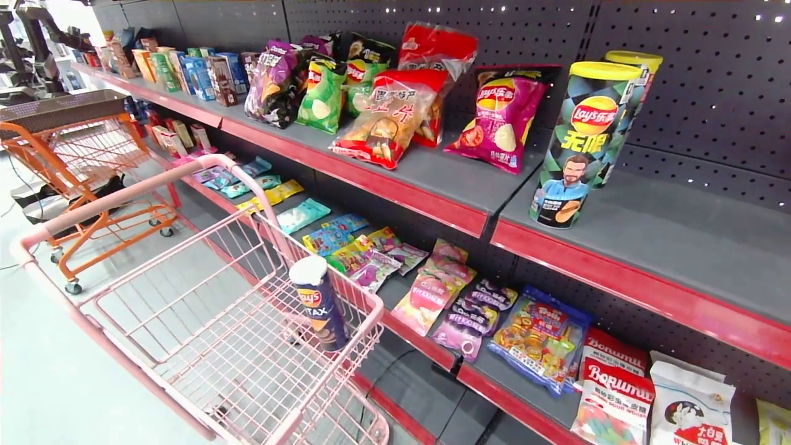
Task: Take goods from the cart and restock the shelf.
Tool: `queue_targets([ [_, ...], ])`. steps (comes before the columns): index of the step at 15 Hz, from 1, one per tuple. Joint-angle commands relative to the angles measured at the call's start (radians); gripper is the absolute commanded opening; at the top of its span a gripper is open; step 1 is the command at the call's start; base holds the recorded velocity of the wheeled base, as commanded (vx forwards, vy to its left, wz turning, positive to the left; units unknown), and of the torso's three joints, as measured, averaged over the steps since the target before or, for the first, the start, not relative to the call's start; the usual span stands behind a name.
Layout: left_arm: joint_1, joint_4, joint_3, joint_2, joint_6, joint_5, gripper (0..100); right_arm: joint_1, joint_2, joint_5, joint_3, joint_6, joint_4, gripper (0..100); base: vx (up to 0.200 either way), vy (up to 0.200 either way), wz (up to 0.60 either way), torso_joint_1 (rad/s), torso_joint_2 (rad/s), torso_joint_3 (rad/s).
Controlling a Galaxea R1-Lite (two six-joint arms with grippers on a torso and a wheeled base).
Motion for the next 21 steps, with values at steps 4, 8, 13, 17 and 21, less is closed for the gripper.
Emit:
queue_targets([
  [4, 0.001, -0.001, 0.000, 0.001, -0.001, 0.000, 100, 0.000, 0.001, 0.000, 0.000, 0.000, -0.001, 100, 0.000, 0.000, 0.00, -0.178, 0.54, 0.353],
  [8, 0.001, -0.001, 0.000, 0.009, 0.002, -0.001, 100, 0.000, 0.001, 0.000, 0.000, 0.000, -0.001, 100, 0.000, 0.000, 0.00, -0.144, 0.50, 0.366],
  [13, 0.002, -0.007, 0.000, 0.002, 0.060, -0.012, 100, 0.000, 0.001, -0.002, 0.000, -0.002, -0.001, 100, 0.000, 0.000, 0.00, -0.036, 0.15, 0.112],
  [17, 0.002, -0.011, 0.000, 0.002, 0.071, -0.017, 100, -0.002, 0.001, -0.003, 0.000, -0.002, -0.001, 100, 0.000, 0.000, 0.00, 0.000, 0.00, 0.000],
  [21, -0.044, -0.047, -0.212, 0.154, 0.043, -0.087, 100, -0.002, 0.001, 0.000, 0.000, 0.000, -0.001, 100, 0.000, 0.000, 0.00, 0.000, 0.00, 0.000],
])
